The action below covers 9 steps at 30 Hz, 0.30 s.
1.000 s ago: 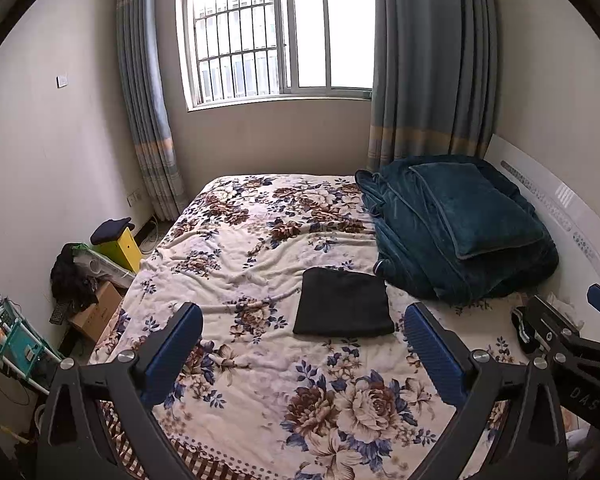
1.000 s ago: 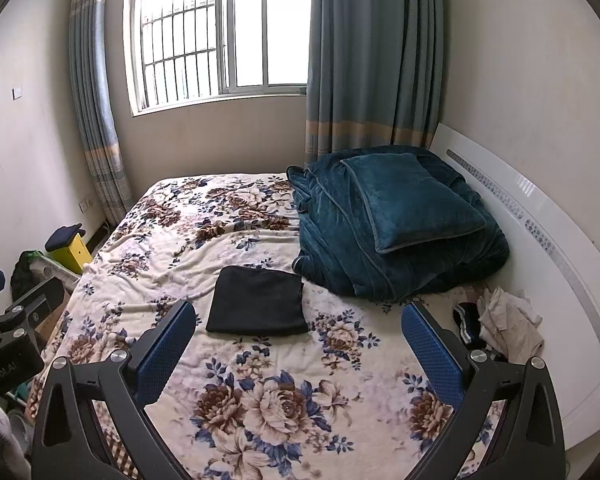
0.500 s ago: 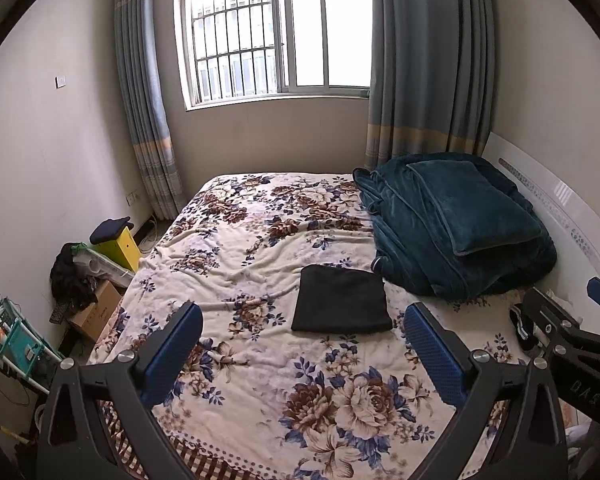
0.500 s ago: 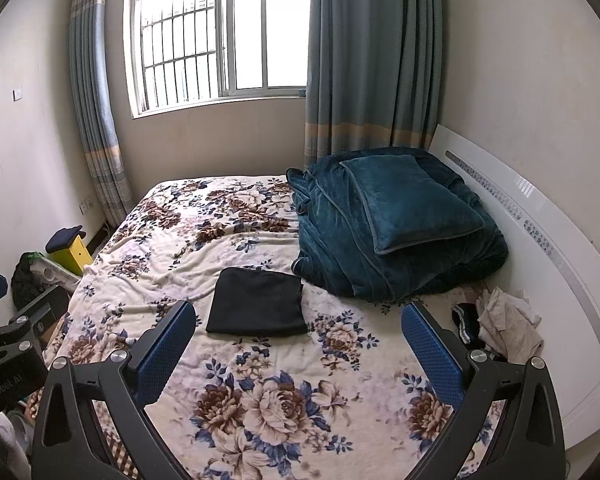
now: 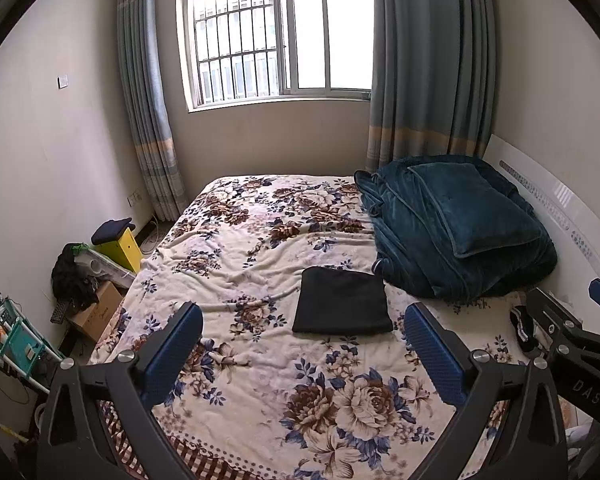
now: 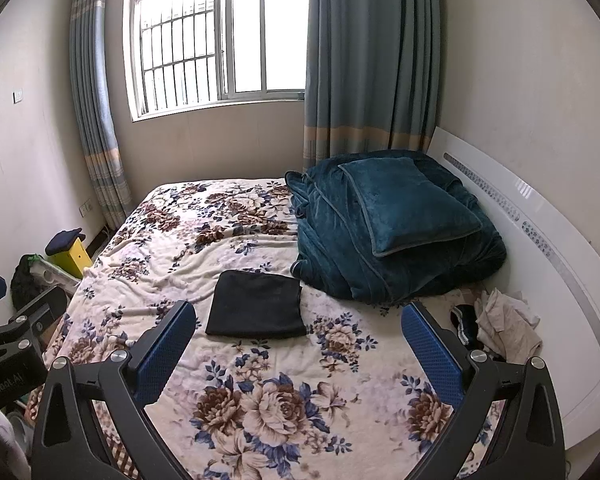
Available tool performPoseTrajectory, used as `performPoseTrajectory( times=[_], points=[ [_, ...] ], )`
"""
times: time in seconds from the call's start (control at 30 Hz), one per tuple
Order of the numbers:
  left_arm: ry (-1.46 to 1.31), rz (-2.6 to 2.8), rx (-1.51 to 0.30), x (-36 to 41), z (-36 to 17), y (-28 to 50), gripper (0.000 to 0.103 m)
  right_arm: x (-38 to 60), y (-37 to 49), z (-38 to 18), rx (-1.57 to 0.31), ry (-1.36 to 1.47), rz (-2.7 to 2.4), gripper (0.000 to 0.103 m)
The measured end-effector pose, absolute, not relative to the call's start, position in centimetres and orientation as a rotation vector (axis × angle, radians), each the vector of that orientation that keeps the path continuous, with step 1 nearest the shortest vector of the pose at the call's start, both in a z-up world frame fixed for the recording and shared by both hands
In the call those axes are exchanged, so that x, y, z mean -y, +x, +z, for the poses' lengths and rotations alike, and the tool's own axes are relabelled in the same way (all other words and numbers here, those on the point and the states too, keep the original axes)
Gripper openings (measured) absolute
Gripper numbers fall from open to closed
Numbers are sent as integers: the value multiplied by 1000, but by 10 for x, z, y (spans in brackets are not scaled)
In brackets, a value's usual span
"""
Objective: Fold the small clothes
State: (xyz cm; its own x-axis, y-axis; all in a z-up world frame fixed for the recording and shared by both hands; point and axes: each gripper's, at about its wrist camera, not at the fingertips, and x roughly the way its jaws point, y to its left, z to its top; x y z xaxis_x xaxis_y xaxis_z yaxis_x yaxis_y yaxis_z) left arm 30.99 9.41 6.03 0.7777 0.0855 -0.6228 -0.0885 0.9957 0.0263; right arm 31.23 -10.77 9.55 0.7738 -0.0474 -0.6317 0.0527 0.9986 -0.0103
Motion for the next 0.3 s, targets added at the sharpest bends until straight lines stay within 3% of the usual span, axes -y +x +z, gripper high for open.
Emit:
performPoseTrajectory(
  times=[0.3],
  points=[
    [1, 107, -666, -92, 59, 308, 103, 106, 311, 96, -681, 14, -61, 103]
  ],
)
